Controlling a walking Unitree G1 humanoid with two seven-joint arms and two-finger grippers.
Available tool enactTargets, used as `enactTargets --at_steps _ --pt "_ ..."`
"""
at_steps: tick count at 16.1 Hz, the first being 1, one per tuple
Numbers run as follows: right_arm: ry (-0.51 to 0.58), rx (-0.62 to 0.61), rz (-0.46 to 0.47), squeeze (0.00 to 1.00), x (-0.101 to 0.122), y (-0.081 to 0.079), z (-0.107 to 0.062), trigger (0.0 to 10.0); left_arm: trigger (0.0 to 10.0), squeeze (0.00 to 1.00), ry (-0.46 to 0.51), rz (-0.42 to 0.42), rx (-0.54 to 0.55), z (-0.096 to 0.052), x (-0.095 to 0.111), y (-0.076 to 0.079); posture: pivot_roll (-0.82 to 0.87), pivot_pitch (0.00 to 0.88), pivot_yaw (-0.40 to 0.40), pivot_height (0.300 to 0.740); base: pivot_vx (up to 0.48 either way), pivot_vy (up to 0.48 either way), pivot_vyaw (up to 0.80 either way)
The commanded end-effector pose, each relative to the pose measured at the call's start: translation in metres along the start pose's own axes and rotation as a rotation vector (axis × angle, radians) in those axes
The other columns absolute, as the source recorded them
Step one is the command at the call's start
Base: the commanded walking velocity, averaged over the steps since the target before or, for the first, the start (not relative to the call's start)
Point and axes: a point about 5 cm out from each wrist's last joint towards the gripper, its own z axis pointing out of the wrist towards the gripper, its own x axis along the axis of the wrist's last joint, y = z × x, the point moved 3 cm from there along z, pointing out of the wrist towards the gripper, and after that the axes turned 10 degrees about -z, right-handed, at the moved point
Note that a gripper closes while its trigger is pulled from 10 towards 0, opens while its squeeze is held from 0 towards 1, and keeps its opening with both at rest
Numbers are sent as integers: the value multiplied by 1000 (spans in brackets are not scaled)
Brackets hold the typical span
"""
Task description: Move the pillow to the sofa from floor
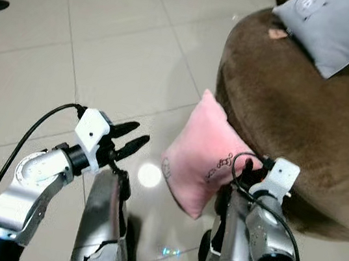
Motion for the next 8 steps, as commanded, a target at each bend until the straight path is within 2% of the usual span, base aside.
enactTargets --at_steps 1,4,5,6,7,8 --pt "-21 -25 -16 1000 -7 1 -1 10000 10000 0 -17 -13 -14 -7 -2 1 230 318 69 491 0 0 0" --pt "-19 -28 -7 1000 -7 -5 0 10000 10000 0 -29 -24 -24 -10 -3 2 234 324 72 491 0 0 0" --pt "-20 -25 21 1000 -7 -8 0 10000 10000 0 -32 -27 -25 -11 -3 2 240 327 75 491 0 0 0" --pt "-21 -5 122 1000 -4 -17 0 10000 10000 0 -38 -35 -24 -12 -5 1 247 330 78 491 0 0 0" --pt "-17 14 196 729 -1 -24 1 10000 10000 0 -44 -40 -24 -10 -7 -1 255 334 82 491 0 0 0" --pt "-9 23 239 0 1 -27 2 10000 10000 0 -48 -45 -24 -8 -8 -2 255 334 82 491 0 0 0"
